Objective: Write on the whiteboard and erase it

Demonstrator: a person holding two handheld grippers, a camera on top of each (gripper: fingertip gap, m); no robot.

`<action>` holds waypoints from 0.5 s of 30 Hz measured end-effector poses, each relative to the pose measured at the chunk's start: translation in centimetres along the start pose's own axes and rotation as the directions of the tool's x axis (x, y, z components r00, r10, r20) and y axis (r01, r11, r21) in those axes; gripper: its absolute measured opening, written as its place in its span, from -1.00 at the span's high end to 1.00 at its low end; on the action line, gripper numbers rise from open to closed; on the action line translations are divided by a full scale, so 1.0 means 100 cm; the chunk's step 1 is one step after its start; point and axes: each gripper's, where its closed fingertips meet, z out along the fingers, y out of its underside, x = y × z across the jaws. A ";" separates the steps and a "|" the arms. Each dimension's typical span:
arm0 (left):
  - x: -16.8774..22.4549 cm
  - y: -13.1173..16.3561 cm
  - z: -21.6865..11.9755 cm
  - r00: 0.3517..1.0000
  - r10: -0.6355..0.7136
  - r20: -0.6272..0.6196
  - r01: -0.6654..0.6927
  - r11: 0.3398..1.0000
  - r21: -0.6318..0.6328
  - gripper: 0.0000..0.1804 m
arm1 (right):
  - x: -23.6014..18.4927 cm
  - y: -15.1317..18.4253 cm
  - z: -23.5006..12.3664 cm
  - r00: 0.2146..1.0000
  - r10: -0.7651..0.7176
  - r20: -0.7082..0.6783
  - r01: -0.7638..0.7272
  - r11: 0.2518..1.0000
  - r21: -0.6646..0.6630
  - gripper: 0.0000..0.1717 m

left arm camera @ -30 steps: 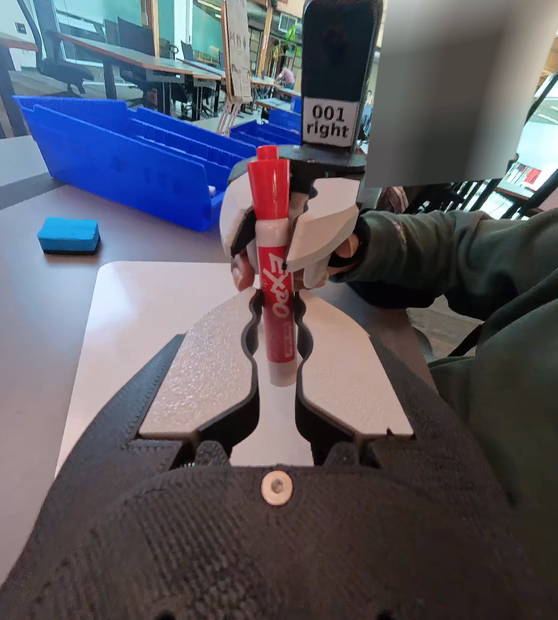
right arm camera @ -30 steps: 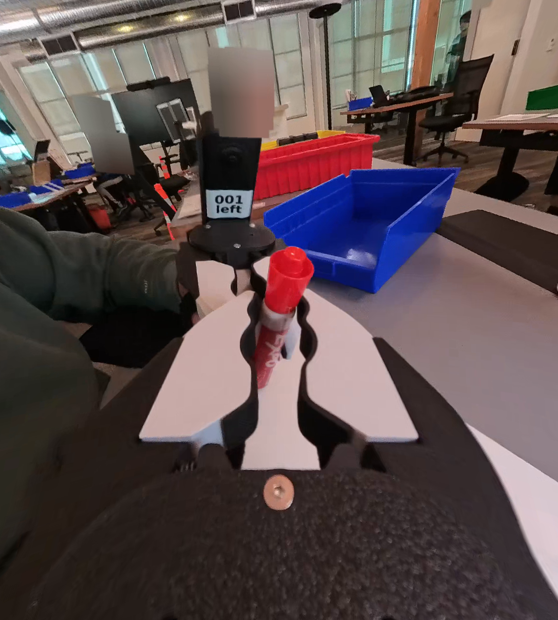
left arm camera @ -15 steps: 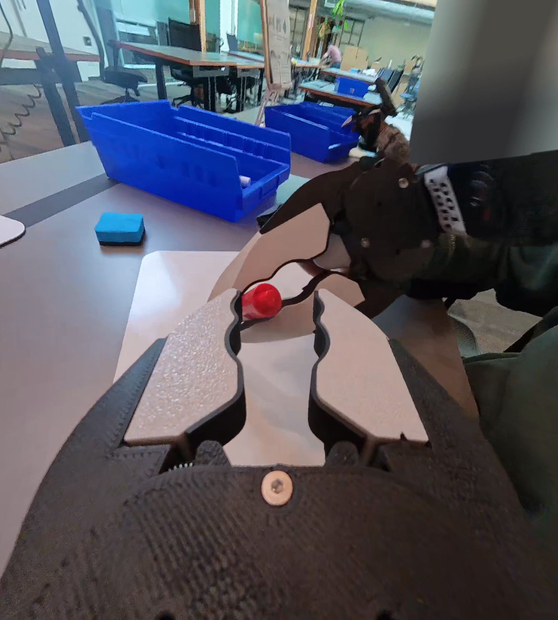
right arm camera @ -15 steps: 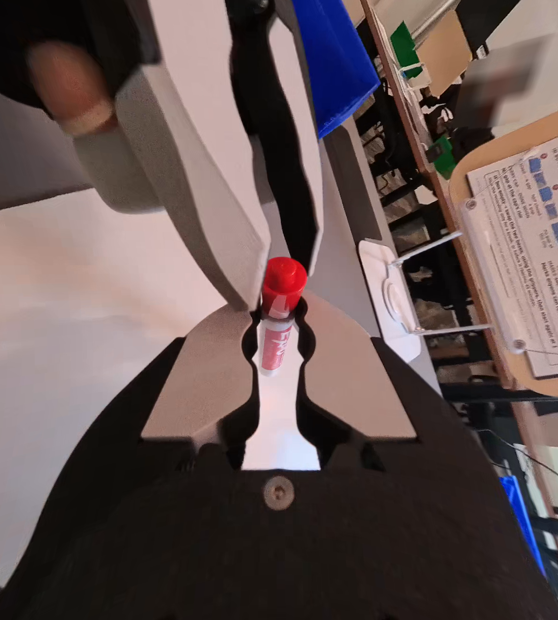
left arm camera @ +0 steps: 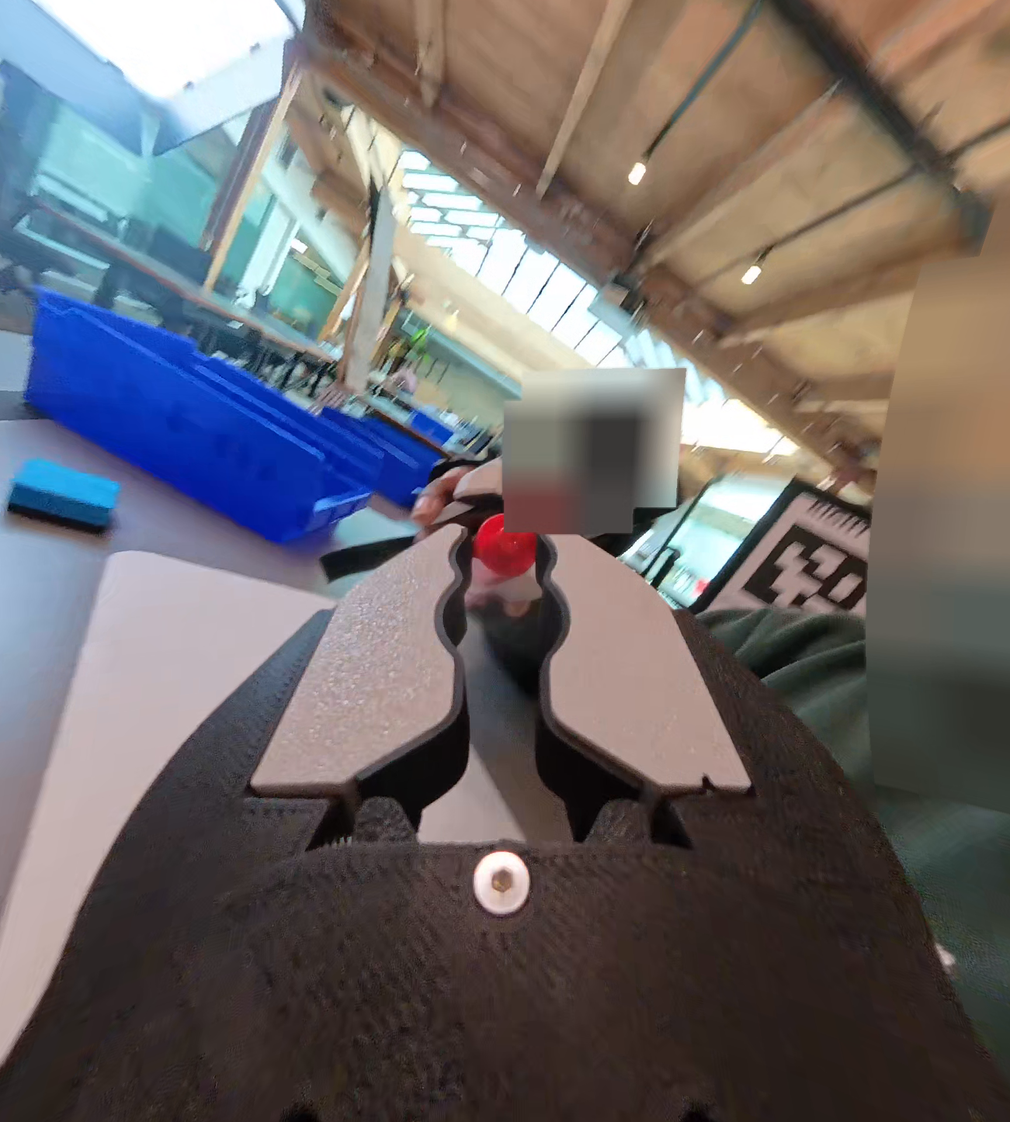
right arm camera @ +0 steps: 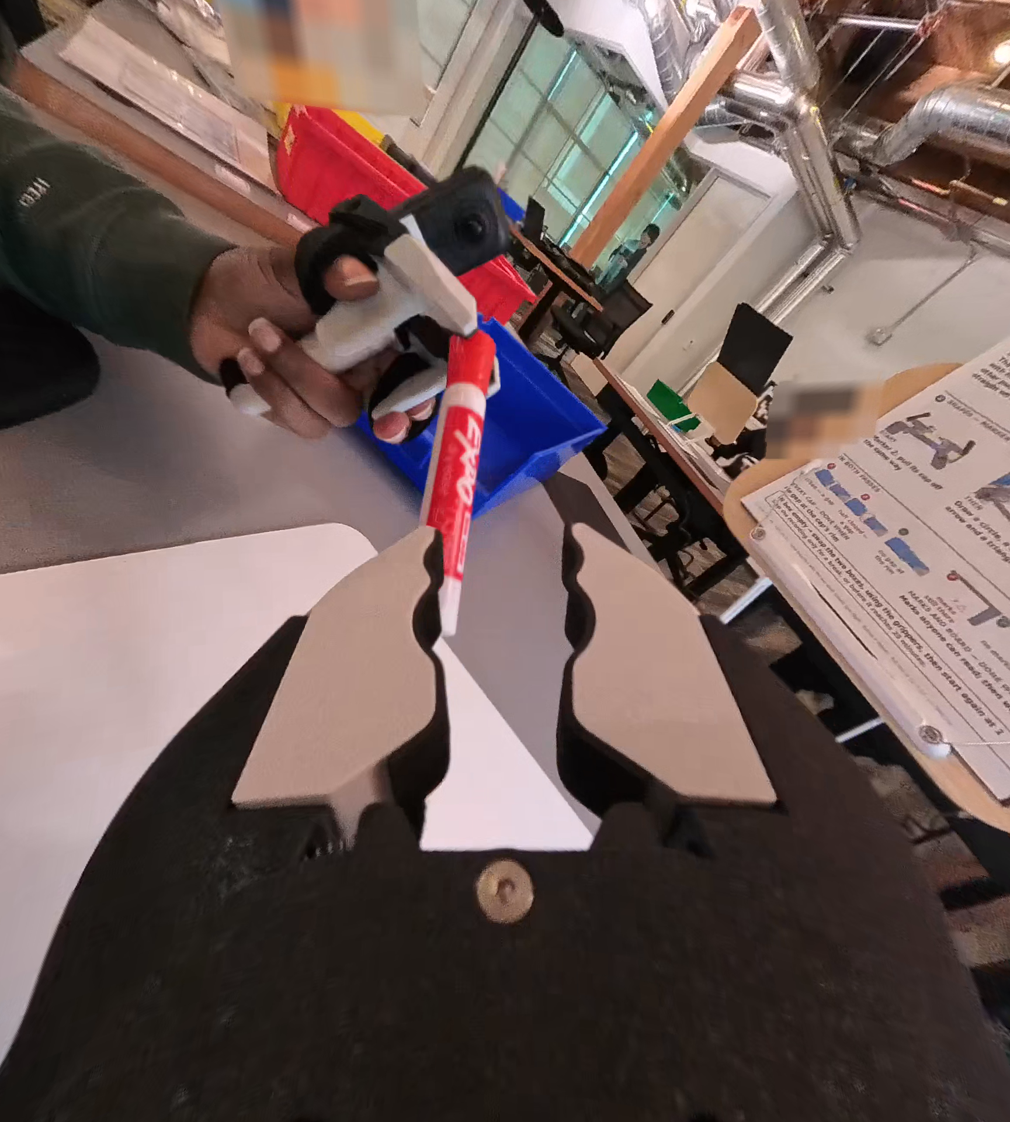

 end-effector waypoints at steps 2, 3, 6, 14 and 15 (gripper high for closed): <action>0.004 -0.006 -0.002 0.994 -0.087 -0.067 0.092 0.993 0.078 0.78 | -0.007 0.001 0.004 1.000 0.011 0.016 -0.011 1.000 0.004 0.49; 0.007 -0.006 -0.002 0.991 -0.103 -0.088 0.111 0.989 0.095 0.78 | -0.014 0.001 0.008 1.000 0.002 0.028 -0.002 1.000 0.000 0.43; 0.013 -0.007 0.001 0.985 -0.121 -0.119 0.136 0.983 0.125 0.78 | -0.031 -0.003 0.022 0.998 -0.064 0.018 0.064 0.998 0.007 0.37; 0.019 -0.015 0.000 0.994 -0.071 -0.079 0.085 0.979 0.184 0.78 | -0.046 0.003 0.033 0.999 0.008 0.031 -0.008 1.000 -0.009 0.22; 0.019 -0.017 -0.001 0.995 -0.068 -0.074 0.082 0.977 0.196 0.78 | -0.048 0.004 0.035 0.999 0.022 0.035 -0.022 1.000 -0.011 0.21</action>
